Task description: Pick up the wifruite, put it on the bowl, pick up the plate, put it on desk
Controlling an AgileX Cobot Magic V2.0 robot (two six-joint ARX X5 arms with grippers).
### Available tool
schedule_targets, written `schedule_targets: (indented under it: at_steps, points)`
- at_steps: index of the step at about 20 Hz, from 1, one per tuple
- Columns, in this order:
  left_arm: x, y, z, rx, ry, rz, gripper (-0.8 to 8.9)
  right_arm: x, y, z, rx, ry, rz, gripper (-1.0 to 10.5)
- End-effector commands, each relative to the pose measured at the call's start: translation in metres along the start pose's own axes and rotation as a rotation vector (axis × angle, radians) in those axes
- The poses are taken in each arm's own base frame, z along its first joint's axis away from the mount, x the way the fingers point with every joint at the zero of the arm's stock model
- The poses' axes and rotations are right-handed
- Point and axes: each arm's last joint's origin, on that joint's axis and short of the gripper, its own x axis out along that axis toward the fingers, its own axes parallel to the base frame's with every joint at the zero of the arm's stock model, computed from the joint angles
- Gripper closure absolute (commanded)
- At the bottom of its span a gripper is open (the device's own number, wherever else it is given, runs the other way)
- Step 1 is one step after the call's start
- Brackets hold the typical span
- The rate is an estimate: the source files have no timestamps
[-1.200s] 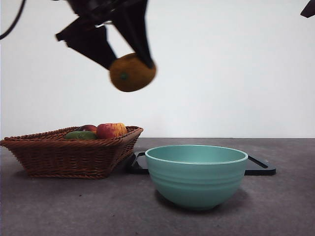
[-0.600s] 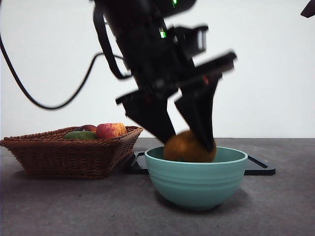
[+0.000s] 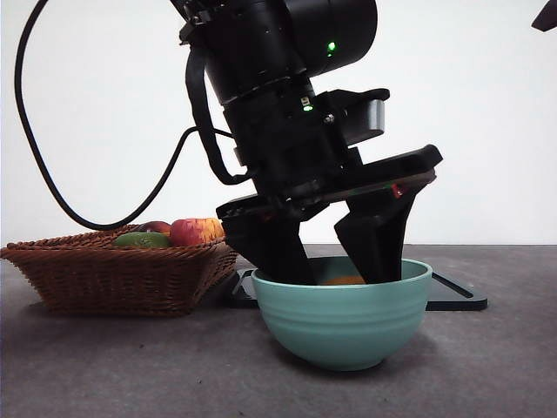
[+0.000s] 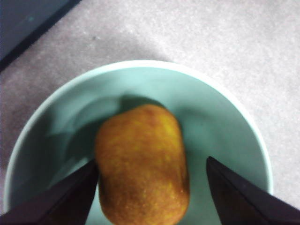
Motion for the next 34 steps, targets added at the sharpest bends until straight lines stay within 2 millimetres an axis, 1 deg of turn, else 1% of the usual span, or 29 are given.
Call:
schedule_targets:
  at_steps: [1, 4, 7, 11, 15, 17, 19, 22, 24, 27, 29, 31, 34]
  points:
    - [0.002, -0.006, 0.004, 0.005, -0.004, -0.008, 4.35, -0.001, 0.001, 0.004, -0.008, -0.010, 0.001, 5.4]
    - [-0.011, -0.007, 0.006, 0.002, -0.034, -0.013, 4.38, -0.001, 0.001, 0.004, -0.007, -0.010, 0.001, 5.4]
    - [-0.039, -0.008, 0.011, -0.009, -0.113, -0.027, 4.38, -0.001, 0.001, 0.004, -0.007, -0.009, 0.001, 5.4]
    - [-0.089, -0.003, 0.014, -0.030, -0.245, -0.039, 4.38, -0.001, 0.001, 0.004, -0.008, -0.010, 0.001, 5.4]
    - [-0.149, 0.008, 0.010, -0.054, -0.413, -0.040, 4.38, -0.001, 0.001, 0.004, -0.008, -0.010, 0.001, 5.4]
    - [-0.178, 0.017, 0.004, -0.076, -0.480, -0.026, 4.38, -0.001, 0.001, 0.004, -0.008, -0.010, 0.001, 5.4]
    - [-0.206, 0.029, -0.008, -0.111, -0.532, 0.002, 4.38, -0.001, 0.001, 0.004, -0.008, -0.010, 0.001, 5.4]
    - [-0.238, 0.045, -0.028, -0.162, -0.576, 0.057, 4.38, -0.001, 0.001, 0.004, -0.008, -0.010, 0.001, 5.4]
    - [-0.255, 0.053, -0.042, -0.195, -0.592, 0.092, 4.38, -0.001, 0.001, 0.004, -0.008, -0.010, 0.001, 5.4]
    - [-0.272, 0.057, -0.063, -0.207, -0.599, 0.107, 4.38, -0.001, 0.001, 0.004, -0.008, -0.010, 0.001, 5.4]
    - [-0.273, 0.057, -0.077, -0.207, -0.592, 0.090, 4.38, -0.001, 0.001, 0.004, -0.008, -0.010, 0.001, 5.4]
    - [-0.264, 0.056, -0.092, -0.202, -0.568, 0.051, 4.38, -0.001, 0.001, 0.004, -0.008, -0.010, 0.001, 5.4]
    - [-0.240, 0.055, -0.115, -0.195, -0.494, -0.036, 4.38, -0.001, 0.001, 0.004, -0.008, -0.010, 0.001, 5.4]
